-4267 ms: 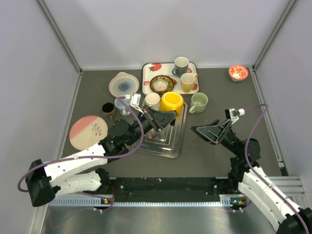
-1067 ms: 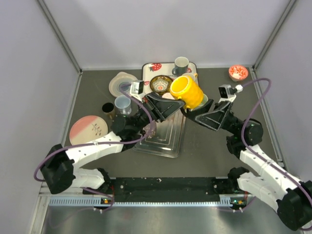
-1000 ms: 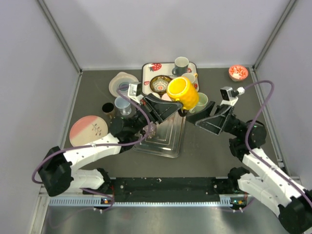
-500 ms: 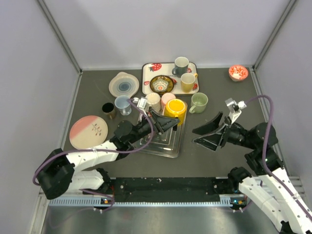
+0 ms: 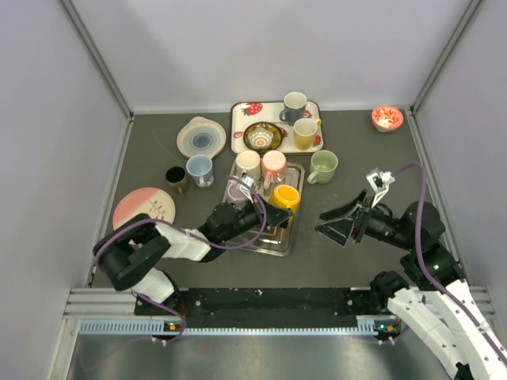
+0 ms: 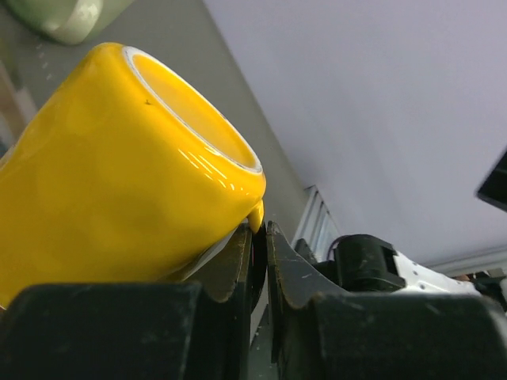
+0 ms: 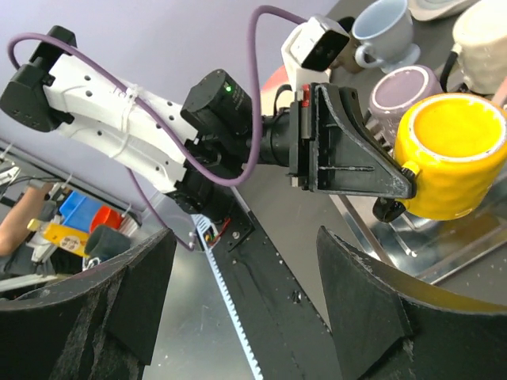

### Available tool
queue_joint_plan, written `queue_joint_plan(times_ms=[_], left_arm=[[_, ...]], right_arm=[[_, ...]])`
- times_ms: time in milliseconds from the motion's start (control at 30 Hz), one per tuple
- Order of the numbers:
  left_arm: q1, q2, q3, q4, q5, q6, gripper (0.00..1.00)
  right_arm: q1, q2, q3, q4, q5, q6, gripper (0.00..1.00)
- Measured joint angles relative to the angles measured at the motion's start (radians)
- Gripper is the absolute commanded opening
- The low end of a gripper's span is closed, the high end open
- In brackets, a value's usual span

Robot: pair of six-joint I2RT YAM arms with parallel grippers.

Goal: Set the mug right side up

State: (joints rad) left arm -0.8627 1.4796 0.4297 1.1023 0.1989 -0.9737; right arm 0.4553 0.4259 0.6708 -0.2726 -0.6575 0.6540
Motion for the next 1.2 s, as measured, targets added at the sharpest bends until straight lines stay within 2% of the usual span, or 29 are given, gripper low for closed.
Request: queue_joint_plan(times_ms=[400, 733, 800, 1200], left_arm=[[0.045, 0.241, -0.005, 0.097, -0.005, -0.068, 0.0], [0.075, 0.32, 0.009, 0.201, 0.013, -0.103, 0.0], [0.077, 0.321, 0.009, 0.203, 0.021, -0.103, 0.07], [0.079, 0.25, -0.05, 0.174, 0.037, -0.086, 0.2]], right_arm=[[0.0, -0.027, 0.019, -0.122, 0.058, -0.068, 0.72], [0.0, -0.027, 0.019, -0.141, 0.07, -0.087, 0.72], [0.0, -0.027, 0.019, -0.141, 0.071, -0.088, 0.72], [0.0, -0.027, 0.019, -0.141, 0.082, -0.097, 0.72]])
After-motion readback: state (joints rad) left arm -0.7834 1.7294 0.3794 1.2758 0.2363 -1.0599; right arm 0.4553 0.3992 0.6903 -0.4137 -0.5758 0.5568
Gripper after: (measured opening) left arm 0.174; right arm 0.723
